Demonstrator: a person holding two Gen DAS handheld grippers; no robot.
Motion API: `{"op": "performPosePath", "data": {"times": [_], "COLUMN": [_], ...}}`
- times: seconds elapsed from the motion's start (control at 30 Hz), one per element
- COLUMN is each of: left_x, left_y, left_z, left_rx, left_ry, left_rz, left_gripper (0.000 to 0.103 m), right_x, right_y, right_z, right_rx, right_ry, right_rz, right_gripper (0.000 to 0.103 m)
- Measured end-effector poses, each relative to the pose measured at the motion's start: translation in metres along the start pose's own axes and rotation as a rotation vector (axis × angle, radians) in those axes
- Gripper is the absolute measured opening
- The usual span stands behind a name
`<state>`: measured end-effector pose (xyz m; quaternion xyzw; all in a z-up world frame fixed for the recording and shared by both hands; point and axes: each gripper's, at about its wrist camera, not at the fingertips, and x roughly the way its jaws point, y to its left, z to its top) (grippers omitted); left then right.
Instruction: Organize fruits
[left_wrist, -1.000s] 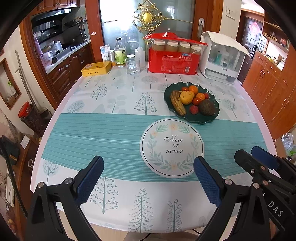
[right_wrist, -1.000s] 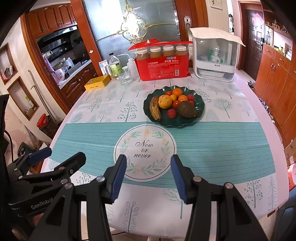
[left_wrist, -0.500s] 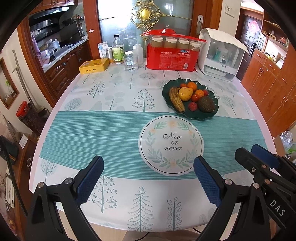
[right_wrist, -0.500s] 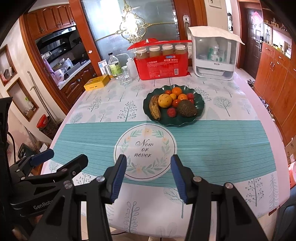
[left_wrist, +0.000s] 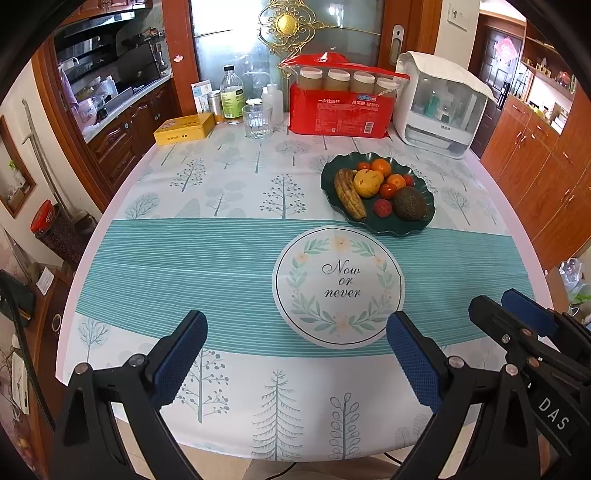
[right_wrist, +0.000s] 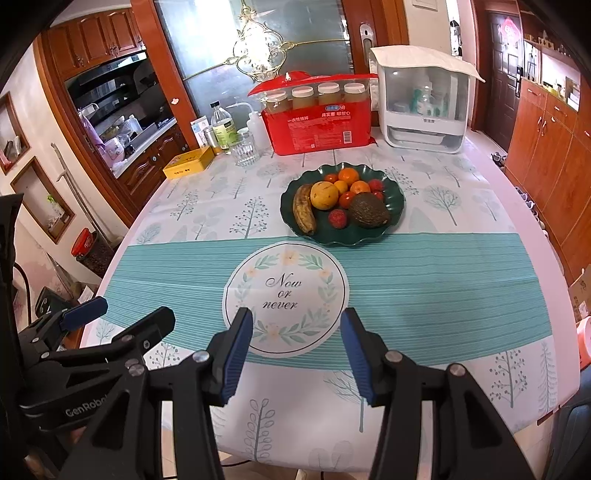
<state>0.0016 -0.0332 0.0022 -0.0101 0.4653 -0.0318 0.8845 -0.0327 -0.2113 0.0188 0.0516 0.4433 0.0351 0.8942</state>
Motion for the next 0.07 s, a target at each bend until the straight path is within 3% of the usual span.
{"op": "performPosePath", "data": {"times": [0.07], "left_x": [0.0000], "left_y": [-0.0003], "left_z": [0.0000], "left_rx": [0.000], "left_ry": [0.000], "left_rz": [-0.001], "left_gripper": [0.097], "right_x": [0.0001], "right_y": [-0.0008], "right_z": [0.0011], "right_rx": [-0.001], "right_ry": [-0.001], "right_rz": [-0.001], "right_gripper": [0.050]}}
